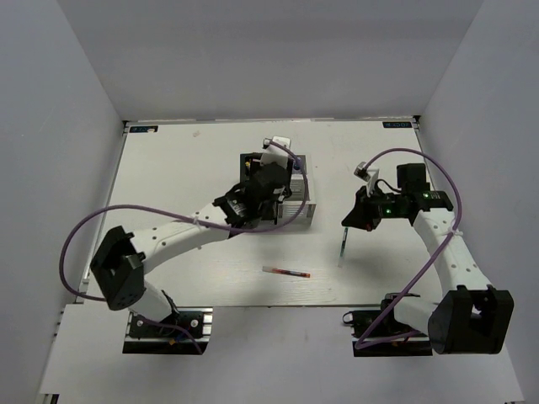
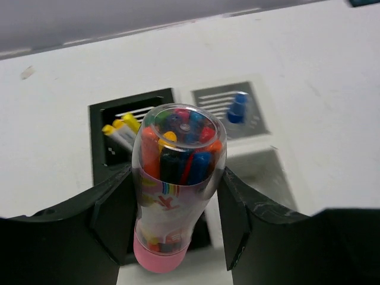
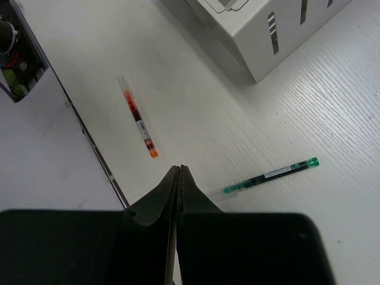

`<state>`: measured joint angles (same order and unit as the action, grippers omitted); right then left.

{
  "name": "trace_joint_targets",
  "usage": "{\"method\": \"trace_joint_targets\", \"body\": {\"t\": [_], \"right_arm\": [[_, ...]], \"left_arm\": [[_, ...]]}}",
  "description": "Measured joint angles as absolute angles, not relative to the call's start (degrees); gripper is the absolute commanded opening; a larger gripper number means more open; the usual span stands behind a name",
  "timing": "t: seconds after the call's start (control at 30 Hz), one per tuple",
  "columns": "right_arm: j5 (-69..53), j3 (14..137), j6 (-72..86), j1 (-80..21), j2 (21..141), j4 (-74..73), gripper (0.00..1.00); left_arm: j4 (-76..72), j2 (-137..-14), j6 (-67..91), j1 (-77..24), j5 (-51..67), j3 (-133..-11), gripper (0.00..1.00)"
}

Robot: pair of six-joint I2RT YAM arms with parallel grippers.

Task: Sort the stationery into containers
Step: Place the storage box in the storage box, then pick up the pen from the center of the board.

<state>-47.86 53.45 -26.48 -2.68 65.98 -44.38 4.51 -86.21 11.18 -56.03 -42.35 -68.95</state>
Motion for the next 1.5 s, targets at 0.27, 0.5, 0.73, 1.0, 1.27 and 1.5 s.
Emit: {"method": "trace_joint_targets", "body": {"t": [0.27, 0.5, 0.73, 1.0, 1.27, 1.5], "right_arm": [[-48.4, 51.2, -27.7, -2.7, 64.8, -45.1, 0.0], [-48.6, 50.7, -28.3, -2.7, 64.7, -45.3, 0.11], [-48.3, 50.8, -29.9, -2.7, 65.3, -46.2, 0.67], [-41.9, 50.9, -26.9, -2.7, 66.1, -44.7, 0.9], [-30.2, 53.8, -18.1, -2.7, 68.6, -43.0, 0.49], [-20.4, 53.8, -8.9, -3.0, 74.0, -42.1, 0.45]], "left_arm": [[1.3, -90.7, 13.2, -45.8, -41.8, -68.9, 0.0], [-0.4, -91.7, 17.0, -44.5, -37.3, -66.8, 0.05], [-0.8, -91.7, 19.4, -44.4, -34.2, -64.2, 0.83], [-1.4, -91.4, 19.6, -44.4, -31.6, -67.1, 1.0], [8.3, -80.4, 21.0, -44.4, -27.8, -69.7, 1.0], [20.0, -55.4, 28.4, -44.8, -24.7, -58.8, 1.0]]}}
